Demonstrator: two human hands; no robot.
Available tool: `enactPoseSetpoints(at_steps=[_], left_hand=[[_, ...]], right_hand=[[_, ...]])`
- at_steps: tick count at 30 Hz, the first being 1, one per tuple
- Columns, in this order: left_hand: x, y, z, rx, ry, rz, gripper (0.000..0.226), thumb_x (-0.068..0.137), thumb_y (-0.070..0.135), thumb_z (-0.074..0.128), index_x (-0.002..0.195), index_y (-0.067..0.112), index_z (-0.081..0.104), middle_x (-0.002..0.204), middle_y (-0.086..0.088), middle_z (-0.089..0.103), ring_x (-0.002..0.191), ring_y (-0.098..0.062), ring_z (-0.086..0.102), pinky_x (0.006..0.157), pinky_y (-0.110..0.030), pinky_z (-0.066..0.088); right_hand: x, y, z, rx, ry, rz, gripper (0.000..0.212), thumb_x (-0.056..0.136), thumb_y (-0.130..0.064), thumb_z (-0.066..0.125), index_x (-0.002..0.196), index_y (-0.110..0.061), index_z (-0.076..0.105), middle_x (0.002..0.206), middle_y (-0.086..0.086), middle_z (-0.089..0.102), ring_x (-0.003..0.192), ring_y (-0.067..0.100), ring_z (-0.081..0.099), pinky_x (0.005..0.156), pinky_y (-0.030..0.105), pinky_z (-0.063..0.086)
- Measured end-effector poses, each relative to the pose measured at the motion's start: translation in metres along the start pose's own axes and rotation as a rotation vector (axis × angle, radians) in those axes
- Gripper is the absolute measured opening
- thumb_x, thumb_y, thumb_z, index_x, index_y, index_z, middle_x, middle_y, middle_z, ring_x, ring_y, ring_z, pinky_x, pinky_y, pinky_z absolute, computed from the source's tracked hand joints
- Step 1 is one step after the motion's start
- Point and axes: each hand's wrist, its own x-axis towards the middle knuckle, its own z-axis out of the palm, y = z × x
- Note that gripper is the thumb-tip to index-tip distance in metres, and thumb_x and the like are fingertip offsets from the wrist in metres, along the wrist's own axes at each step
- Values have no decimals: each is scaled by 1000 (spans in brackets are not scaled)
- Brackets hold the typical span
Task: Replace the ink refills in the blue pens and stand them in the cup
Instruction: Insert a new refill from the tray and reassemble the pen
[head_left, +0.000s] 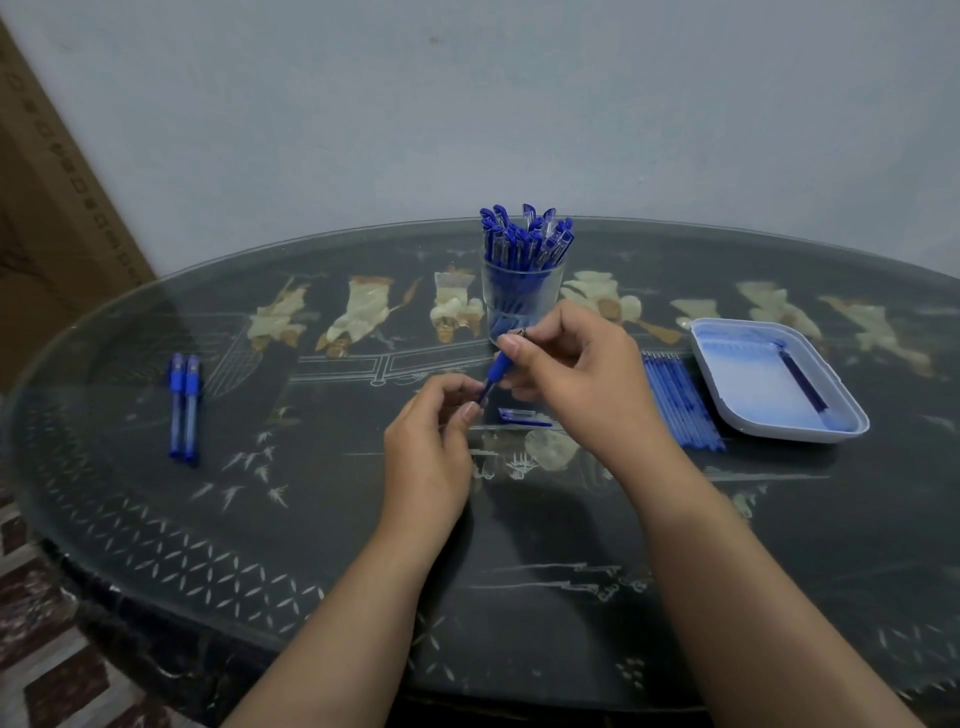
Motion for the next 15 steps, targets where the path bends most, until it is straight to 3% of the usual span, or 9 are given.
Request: enactPoseSetpoints(at_steps=[5,6,8,10,12,15], left_hand=[[1,-1,1,-4,39,-8,37,91,-1,58,89,37,57,92,4,69,88,-10,66,78,-15,49],[1,0,1,-19,45,-19,38,91,-1,58,89,38,57,92,4,69,88,-11,66,78,-16,49],[1,0,1,-36,48,-34,39,91,0,58,88,38,56,92,5,68,89,-11,67,79,-17,50],[1,1,0,-38,49,-38,39,91,0,58,89,38,56,93,5,68,89,-10,67,79,-16,50],[1,2,0,-47,51,-43,38,91,0,58,89,38,56,94,4,68,89,-9,67,80,-17,50],[0,3,0,-46,45,-48,38,91,1,59,89,38,56,94,5,68,89,-7,66,78,-15,50]], right_hand=[[-1,4,-1,98,-3,20,10,90,-30,67,96,-22,65,84,8,72,81,20,71,77,45,59],[0,9,-2,45,0,30,13,90,-30,66,101,-23,64,84,7,71,81,17,69,77,40,59],[2,25,-5,-353,-82,26,25,87,-27,70,111,-25,62,89,-2,66,83,12,62,80,32,55],[1,40,-4,-675,-222,7,36,83,-20,75,117,-23,64,102,-3,63,92,12,57,88,33,50],[0,50,-1,-712,-261,-22,32,84,-14,73,115,-18,70,109,1,63,99,15,57,94,33,48],[2,48,-2,-669,-152,-34,30,91,-9,63,119,-18,68,110,3,63,99,14,57,93,22,43]])
